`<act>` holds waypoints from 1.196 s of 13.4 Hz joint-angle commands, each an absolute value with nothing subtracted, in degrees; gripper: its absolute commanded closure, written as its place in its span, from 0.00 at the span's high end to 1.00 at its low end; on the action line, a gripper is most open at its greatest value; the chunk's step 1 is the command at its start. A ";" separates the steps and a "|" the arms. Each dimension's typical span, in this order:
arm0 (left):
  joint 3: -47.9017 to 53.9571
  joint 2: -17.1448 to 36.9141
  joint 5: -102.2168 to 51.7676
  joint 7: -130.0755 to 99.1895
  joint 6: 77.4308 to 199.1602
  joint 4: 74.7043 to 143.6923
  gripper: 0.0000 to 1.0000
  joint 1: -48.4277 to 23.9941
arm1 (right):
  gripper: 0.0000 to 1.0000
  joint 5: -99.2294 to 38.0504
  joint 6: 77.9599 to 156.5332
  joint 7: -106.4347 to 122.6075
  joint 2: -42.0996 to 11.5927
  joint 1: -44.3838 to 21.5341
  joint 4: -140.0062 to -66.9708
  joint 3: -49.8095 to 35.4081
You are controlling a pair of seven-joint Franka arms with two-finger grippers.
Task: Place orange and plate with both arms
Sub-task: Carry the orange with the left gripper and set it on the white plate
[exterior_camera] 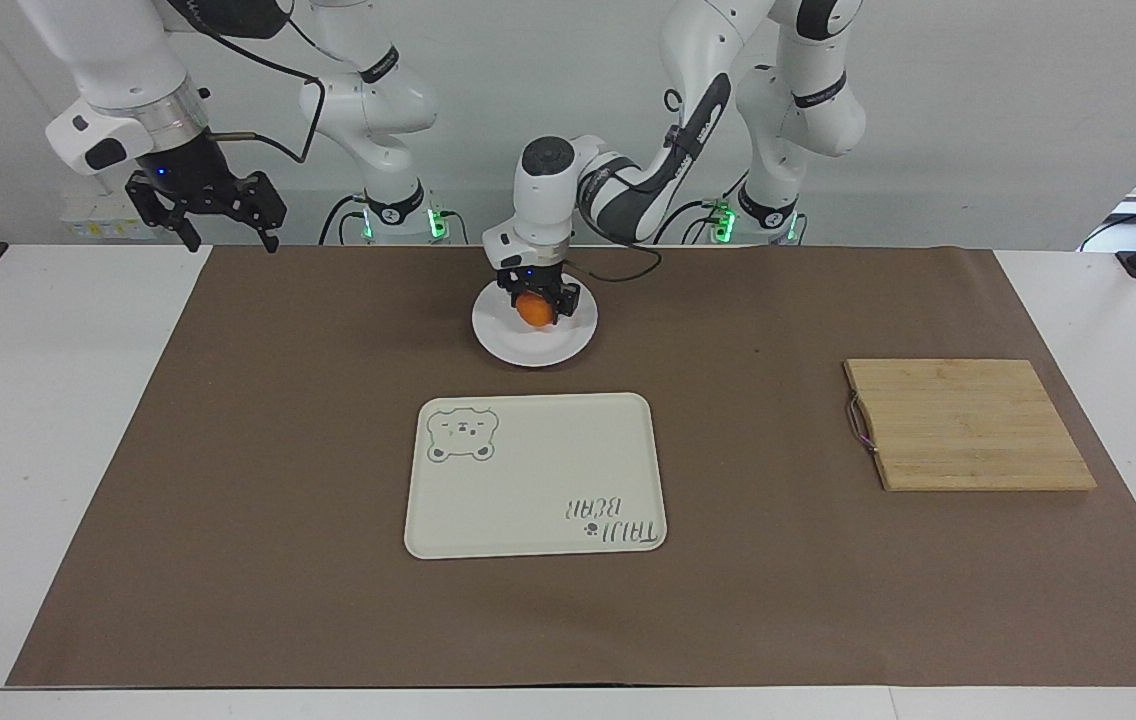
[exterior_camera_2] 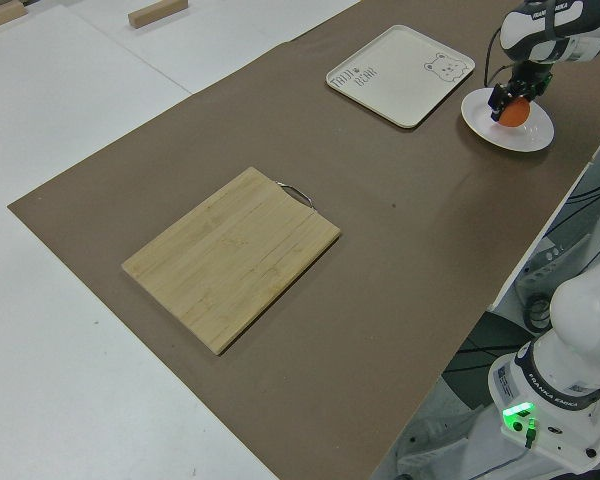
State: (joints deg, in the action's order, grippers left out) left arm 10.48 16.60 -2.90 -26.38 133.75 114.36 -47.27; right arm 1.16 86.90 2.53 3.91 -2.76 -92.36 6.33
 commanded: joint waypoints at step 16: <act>8.88 2.11 -5.09 -21.89 109.78 106.27 1.00 -28.68 | 1.00 -32.75 100.87 9.65 7.38 -3.16 -116.42 6.24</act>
